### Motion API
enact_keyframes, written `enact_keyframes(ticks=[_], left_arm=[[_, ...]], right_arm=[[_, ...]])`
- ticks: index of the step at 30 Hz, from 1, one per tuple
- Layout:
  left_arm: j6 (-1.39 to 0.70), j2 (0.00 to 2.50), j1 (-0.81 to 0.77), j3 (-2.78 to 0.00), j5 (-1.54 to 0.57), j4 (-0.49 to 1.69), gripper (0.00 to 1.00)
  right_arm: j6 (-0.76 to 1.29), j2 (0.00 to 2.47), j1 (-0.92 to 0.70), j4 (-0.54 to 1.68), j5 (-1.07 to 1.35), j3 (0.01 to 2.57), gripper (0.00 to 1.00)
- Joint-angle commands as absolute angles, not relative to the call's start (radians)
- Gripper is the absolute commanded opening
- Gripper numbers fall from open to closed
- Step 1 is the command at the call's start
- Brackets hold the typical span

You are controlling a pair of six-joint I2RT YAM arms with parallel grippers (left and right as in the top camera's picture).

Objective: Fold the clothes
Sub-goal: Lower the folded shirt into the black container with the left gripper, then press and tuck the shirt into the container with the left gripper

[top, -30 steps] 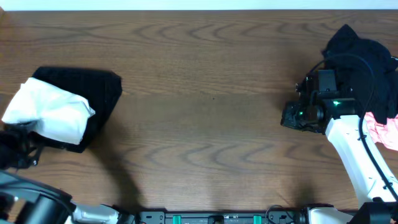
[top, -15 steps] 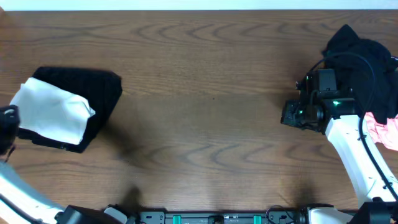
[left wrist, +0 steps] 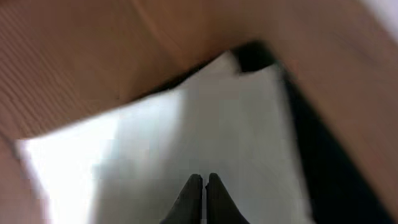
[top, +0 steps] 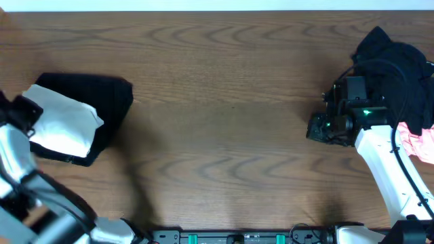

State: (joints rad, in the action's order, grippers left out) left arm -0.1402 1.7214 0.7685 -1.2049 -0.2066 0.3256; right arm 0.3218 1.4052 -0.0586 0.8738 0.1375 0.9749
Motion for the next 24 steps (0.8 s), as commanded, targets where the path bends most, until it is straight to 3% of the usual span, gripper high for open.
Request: enact_keyframes(ticks=[1,14,24], left_arm=[[-0.124,1.869,0.761,-1.212,-0.2,0.304,0.06],[-0.09,2.148,0.564,-1.212,-0.197,0.343,0.06],[-0.46,2.147,0.532,-1.205,-0.089,0.561,0.06]], right_arm=[[0.318,1.406,-0.067,0.883,0.131,0.98,0.01],[0.344,1.406,-0.067,0.892,0.139,0.98,0.01],[0.344,1.406,-0.067,0.895,0.139,0.98,0.01]])
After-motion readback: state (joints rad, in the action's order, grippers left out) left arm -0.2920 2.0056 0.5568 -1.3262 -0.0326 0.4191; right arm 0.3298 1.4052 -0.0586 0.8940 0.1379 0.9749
